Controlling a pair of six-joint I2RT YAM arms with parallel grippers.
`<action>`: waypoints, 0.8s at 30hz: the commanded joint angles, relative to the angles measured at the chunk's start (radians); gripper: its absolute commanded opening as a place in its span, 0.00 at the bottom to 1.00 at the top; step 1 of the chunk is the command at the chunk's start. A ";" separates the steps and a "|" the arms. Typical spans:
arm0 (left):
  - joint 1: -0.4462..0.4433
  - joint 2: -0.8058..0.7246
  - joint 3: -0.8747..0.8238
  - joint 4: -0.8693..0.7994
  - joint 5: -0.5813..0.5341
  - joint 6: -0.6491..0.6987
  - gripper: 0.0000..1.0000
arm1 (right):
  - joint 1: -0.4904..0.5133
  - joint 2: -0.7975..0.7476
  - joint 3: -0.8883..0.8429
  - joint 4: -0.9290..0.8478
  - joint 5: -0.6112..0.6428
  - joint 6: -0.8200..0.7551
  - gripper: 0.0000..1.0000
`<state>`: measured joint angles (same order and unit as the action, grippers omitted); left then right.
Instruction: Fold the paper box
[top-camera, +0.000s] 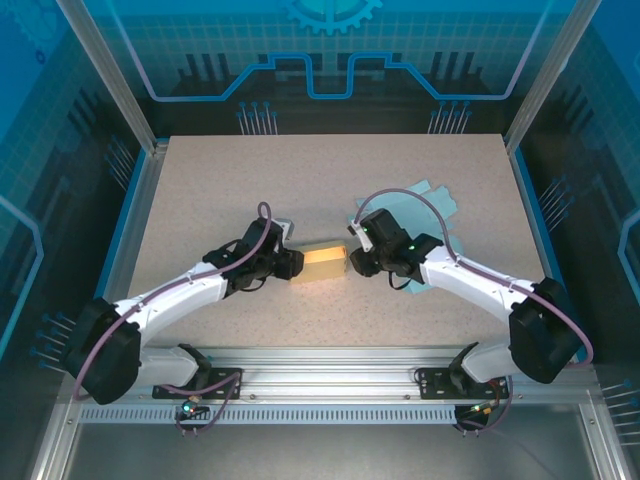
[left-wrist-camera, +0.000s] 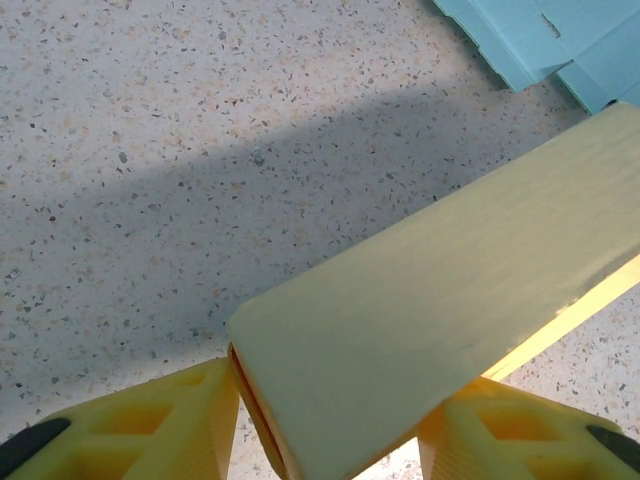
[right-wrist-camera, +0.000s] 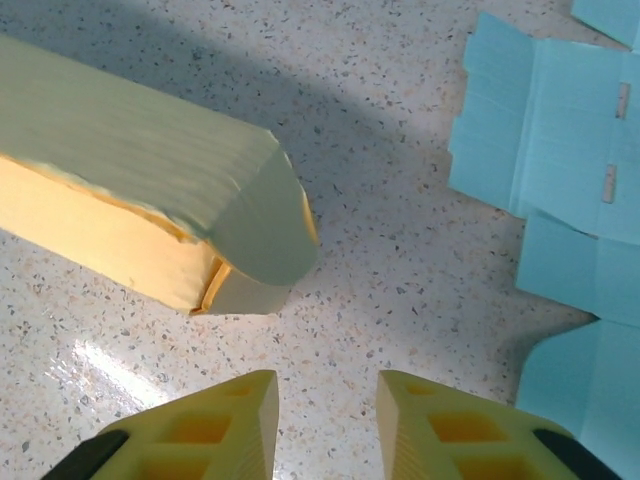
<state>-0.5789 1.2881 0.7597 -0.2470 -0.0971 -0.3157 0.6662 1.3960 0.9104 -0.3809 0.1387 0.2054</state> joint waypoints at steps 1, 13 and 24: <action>0.005 0.041 0.005 -0.110 -0.049 -0.009 0.48 | -0.024 -0.033 -0.025 0.130 -0.091 -0.040 0.35; 0.004 0.091 0.053 -0.170 -0.069 -0.038 0.48 | -0.062 -0.040 -0.111 0.262 -0.195 -0.068 0.36; 0.005 0.090 0.048 -0.180 -0.062 -0.043 0.47 | -0.141 -0.126 -0.210 0.322 -0.266 -0.049 0.58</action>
<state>-0.5789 1.3437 0.8238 -0.2981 -0.1242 -0.3431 0.5472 1.2663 0.7055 -0.1032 -0.0765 0.1593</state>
